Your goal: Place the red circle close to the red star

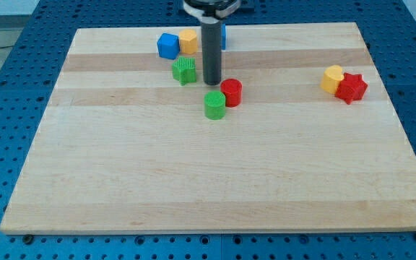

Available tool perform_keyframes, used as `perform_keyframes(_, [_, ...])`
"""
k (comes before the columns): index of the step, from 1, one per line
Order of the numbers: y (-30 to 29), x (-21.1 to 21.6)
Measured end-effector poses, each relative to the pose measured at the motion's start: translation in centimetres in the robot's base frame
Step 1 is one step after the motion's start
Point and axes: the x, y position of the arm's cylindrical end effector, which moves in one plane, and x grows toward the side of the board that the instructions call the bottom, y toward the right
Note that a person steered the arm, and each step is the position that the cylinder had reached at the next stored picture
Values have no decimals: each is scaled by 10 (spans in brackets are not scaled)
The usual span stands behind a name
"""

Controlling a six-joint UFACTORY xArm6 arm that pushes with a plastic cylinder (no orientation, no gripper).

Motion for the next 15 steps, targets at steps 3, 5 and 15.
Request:
perform_keyframes(3, [70,34])
perform_keyframes(5, [112,32])
perform_keyframes(15, [181,75])
